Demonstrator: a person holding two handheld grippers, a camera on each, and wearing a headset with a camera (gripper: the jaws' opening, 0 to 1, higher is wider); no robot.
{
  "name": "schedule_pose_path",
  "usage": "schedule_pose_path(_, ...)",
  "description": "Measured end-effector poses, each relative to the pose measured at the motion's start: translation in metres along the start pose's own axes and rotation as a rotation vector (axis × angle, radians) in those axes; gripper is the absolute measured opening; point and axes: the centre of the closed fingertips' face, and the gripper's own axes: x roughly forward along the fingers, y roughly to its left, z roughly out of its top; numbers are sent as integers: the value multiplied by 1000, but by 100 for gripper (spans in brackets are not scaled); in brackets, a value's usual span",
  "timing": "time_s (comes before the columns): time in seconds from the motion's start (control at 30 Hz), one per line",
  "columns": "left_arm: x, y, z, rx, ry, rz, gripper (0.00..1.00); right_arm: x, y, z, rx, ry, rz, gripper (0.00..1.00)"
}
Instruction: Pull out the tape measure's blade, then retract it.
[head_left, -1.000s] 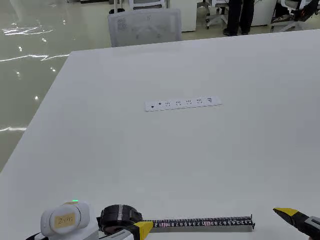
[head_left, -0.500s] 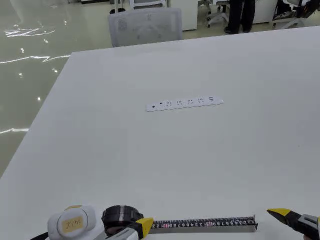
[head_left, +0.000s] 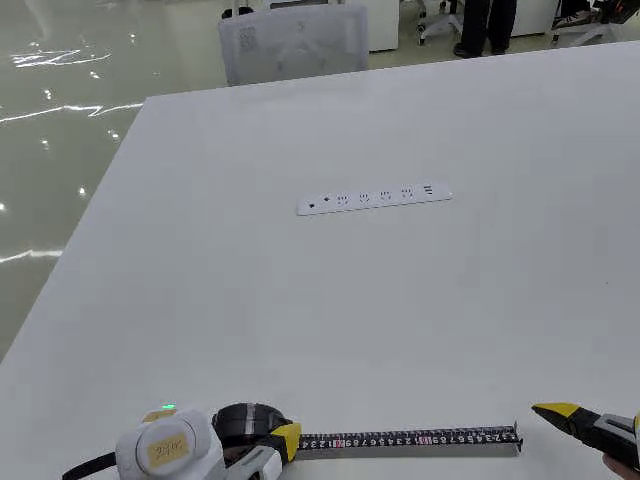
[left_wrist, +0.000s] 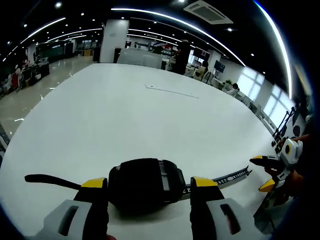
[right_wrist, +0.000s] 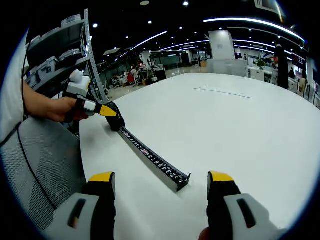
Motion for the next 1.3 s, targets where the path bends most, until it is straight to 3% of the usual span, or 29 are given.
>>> schedule_pose_path(0.17, 2, 1, -3, 48, 9, 24, 61, 0, -1, 2, 3, -9, 7, 75)
schedule_pose_path(0.47, 5, 2, -6, 84, 3, 43, 62, 4, -4, 0, -33, 17, 27, 72)
schedule_pose_path(1.0, 6, 3, -5, 90, -2, 42, 62, 6, -16, -8, -68, 70, 67, 60)
schedule_pose_path(1.3, 6, 3, -5, 94, -2, 39, 61, 8, -22, -14, -77, 81, 101, 46)
